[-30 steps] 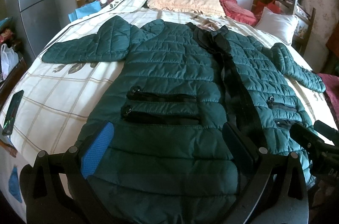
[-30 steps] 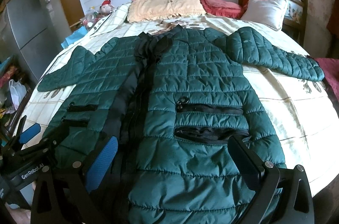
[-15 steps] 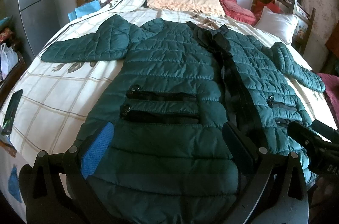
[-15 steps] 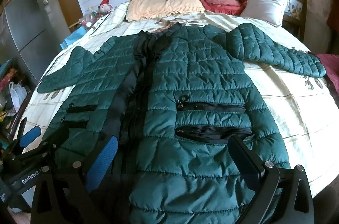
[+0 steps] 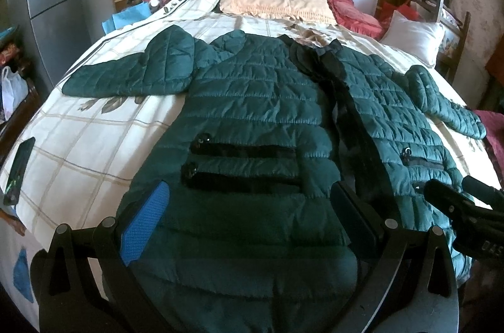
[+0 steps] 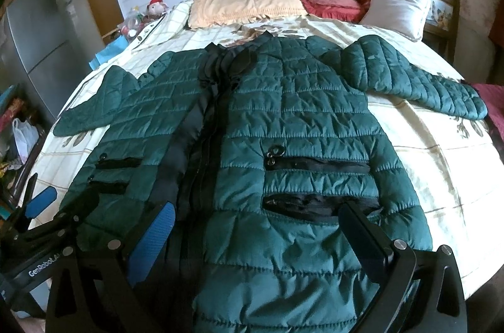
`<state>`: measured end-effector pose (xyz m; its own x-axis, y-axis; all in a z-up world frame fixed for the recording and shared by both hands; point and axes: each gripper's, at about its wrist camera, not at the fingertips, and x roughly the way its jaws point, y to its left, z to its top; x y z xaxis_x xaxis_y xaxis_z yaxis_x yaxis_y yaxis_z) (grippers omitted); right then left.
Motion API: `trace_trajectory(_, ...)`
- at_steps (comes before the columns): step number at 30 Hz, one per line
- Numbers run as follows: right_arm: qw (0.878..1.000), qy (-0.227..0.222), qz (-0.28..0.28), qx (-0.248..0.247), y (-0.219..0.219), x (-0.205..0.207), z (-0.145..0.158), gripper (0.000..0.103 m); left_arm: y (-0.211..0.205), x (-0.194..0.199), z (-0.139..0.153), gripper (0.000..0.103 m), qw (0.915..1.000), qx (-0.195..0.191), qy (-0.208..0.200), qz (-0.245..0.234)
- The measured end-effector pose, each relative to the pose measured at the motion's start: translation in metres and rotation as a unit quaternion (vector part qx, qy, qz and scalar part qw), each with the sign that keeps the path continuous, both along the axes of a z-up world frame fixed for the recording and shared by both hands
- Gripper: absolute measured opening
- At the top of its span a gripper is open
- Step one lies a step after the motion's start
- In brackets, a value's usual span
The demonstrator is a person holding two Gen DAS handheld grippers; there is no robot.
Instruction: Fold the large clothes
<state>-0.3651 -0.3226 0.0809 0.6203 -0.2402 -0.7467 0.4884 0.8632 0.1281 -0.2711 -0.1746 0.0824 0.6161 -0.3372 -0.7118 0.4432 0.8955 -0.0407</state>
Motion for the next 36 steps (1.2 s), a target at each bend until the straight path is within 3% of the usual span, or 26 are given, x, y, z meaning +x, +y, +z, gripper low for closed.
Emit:
trace_trajectory(19, 1.0, -0.002, 0.009, -0.01, -0.029, 0.065, 0.007, 0.103, 0.01, 0.075, 0.01, 0.102, 0.9993, -0.003, 0.018, 0.034)
trace_trajectory(26, 1.0, -0.005, 0.012, -0.009, -0.048, 0.094, 0.008, 0.103, 0.037, 0.124, 0.01, 0.102, 0.996, -0.008, 0.044, 0.077)
trace_trajectory(36, 1.0, 0.002, 0.014, 0.007, -0.062, 0.135, 0.002, 0.103, 0.079, 0.193, 0.009, 0.103, 0.9897, 0.024, 0.026, 0.139)
